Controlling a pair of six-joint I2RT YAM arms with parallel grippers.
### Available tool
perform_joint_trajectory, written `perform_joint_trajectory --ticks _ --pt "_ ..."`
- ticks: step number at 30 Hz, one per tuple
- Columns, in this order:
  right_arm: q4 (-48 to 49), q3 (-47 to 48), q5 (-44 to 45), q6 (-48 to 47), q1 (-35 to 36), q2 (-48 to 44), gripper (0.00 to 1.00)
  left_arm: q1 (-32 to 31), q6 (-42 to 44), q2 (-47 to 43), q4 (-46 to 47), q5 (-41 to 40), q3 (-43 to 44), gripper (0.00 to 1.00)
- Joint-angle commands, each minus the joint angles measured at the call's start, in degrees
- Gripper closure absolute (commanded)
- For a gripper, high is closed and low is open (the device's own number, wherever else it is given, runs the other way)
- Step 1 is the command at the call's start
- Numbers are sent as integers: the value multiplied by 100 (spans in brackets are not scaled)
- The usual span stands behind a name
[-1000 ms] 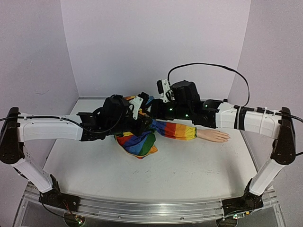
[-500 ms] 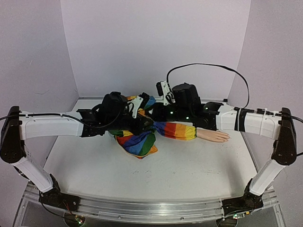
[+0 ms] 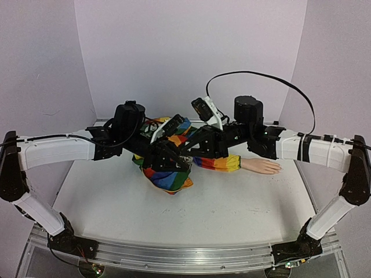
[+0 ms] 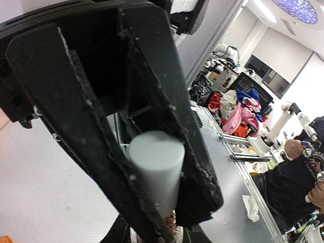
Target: Paint the nails
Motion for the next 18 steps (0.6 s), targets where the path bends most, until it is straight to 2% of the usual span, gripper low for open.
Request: perform_joint_trajectory --ticks 1,3,4,6,8,9,11,15,18 --pt "-143 -158 2194 -119 -210 -642 59 -31 205 -163 541 -1719 165 100" --pt "-563 -249 3795 -12 -218 -868 30 -34 226 -228 533 -3316 -40 100" --pt "-815 -242 4684 83 -218 -924 21 -40 158 -247 481 -4147 -123 100" --pt "-1340 -137 5577 280 -218 -940 14 -56 -71 -288 336 -5663 -259 100" --pt "-1744 9 6135 594 -218 -913 12 -75 -320 -300 194 -6673 -347 100" --pt "-1833 61 6251 788 -218 -887 12 -80 -460 -287 128 -6884 -355 100" --pt "-1867 156 6216 1021 -218 -818 13 -96 -570 -231 84 -6885 -326 100" --pt "-1842 378 6079 1423 -176 -546 23 -287 -537 -76 64 -6907 -186 100" --pt "-1803 568 6044 1402 -53 -283 24 -430 -442 116 47 -6999 -39 100"
